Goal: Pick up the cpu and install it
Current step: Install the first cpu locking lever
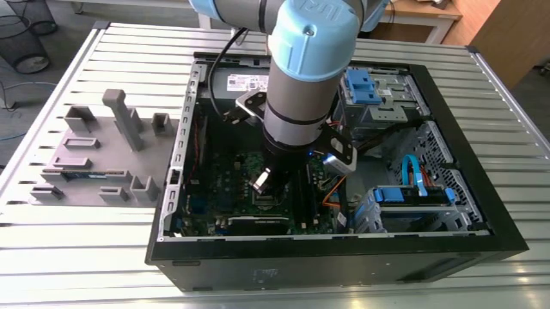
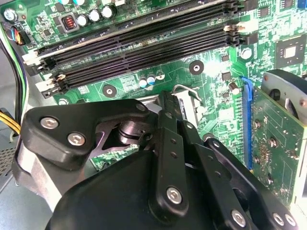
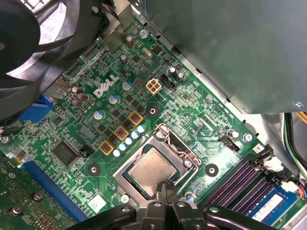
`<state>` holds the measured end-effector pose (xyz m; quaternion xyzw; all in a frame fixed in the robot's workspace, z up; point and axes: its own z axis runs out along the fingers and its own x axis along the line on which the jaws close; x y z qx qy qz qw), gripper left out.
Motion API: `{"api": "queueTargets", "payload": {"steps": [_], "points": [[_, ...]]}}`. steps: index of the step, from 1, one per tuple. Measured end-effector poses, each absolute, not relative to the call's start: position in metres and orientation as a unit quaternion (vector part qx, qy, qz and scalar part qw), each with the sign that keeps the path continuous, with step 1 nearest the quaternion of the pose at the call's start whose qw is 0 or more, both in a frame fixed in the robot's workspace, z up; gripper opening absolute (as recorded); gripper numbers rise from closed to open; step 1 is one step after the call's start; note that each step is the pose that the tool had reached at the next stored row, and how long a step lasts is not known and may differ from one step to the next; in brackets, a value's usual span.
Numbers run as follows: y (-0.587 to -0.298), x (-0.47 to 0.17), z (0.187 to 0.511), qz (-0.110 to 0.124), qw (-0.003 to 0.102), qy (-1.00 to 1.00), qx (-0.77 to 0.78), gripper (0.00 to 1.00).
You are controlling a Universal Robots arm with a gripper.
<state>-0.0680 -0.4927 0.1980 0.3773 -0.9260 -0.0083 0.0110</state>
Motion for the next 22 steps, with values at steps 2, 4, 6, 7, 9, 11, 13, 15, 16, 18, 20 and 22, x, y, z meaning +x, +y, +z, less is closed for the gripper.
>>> {"api": "queueTargets", "payload": {"steps": [2,4,6,7,9,11,13,15,16,18,20,22], "points": [[-0.4927,-0.0680,0.1980,-0.008,0.011,-0.926,0.377,0.11],[-0.4929,-0.0679,0.1980,-0.010,0.011,-0.926,0.377,0.11],[-0.4933,-0.0676,0.1975,-0.015,0.008,-0.926,0.378,0.11],[-0.4936,-0.0676,0.1972,-0.019,0.007,-0.926,0.377,0.11],[-0.4941,-0.0676,0.1971,-0.024,0.005,-0.926,0.378,0.11],[-0.4941,-0.0676,0.1971,-0.024,0.005,-0.926,0.377,0.11],[-0.4947,-0.0675,0.1971,-0.024,0.005,-0.926,0.378,0.11],[-0.4954,-0.0675,0.1970,-0.024,0.005,-0.926,0.378,0.11],[-0.4956,-0.0675,0.1970,-0.024,0.005,-0.926,0.378,0.11],[-0.4962,-0.0675,0.1969,-0.024,0.005,-0.926,0.378,0.11],[-0.4969,-0.0674,0.1969,-0.024,0.005,-0.926,0.377,0.11],[-0.4974,-0.0674,0.1970,-0.024,0.005,-0.926,0.378,0.11]]}}
